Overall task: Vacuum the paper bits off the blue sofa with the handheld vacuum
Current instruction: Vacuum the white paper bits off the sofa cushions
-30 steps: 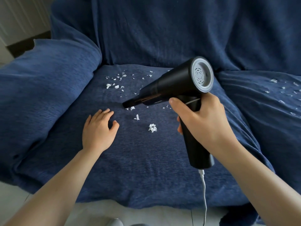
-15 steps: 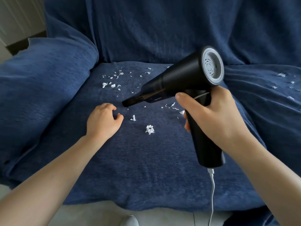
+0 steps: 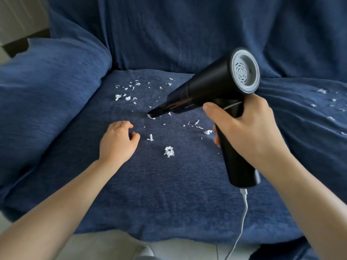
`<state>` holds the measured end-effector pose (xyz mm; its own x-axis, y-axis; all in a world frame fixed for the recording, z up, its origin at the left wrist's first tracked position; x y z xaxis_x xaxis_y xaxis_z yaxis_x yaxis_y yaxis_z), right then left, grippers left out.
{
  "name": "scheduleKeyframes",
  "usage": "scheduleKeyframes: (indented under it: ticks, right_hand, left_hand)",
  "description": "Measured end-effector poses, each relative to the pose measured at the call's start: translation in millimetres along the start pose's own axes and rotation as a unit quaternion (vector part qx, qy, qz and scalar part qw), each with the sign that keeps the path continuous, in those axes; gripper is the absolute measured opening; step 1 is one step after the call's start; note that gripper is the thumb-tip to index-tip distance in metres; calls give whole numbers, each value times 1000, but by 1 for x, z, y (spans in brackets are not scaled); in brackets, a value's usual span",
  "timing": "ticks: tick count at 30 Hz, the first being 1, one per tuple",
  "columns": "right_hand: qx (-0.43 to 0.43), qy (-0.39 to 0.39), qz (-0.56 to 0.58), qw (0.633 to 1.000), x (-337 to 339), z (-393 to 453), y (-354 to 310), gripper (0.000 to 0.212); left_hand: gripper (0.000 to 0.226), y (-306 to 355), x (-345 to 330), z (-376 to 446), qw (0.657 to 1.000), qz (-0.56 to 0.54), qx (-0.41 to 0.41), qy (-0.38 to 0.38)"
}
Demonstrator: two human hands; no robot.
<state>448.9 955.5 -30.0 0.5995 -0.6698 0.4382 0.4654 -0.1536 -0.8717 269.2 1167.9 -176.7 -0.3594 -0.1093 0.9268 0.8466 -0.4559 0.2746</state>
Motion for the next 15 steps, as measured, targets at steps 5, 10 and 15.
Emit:
scheduleKeyframes:
  ticks: [5, 10, 15]
  right_hand:
    - [-4, 8, -7, 1000, 4, -23, -4, 26]
    - [-8, 22, 8, 1000, 10, -35, 2, 26]
    - [5, 8, 14, 1000, 8, -25, 1, 26]
  left_hand:
    - [43, -4, -4, -8, 999, -12, -20, -31]
    - [46, -5, -5, -13, 999, -6, -34, -32]
    - [46, -3, -6, -14, 999, -3, -33, -29]
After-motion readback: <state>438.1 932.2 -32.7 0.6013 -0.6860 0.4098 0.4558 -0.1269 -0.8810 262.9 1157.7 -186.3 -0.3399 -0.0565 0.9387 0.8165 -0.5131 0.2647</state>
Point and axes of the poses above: each hand's wrist, its own z-axis towards the middle knuckle, its own x-axis out of the back of the hand, y = z × x, the point moved 4 cm from there along z, towards the middle knuckle, and after that the axes turned 6 degrees about z, right-handed, at the moved point
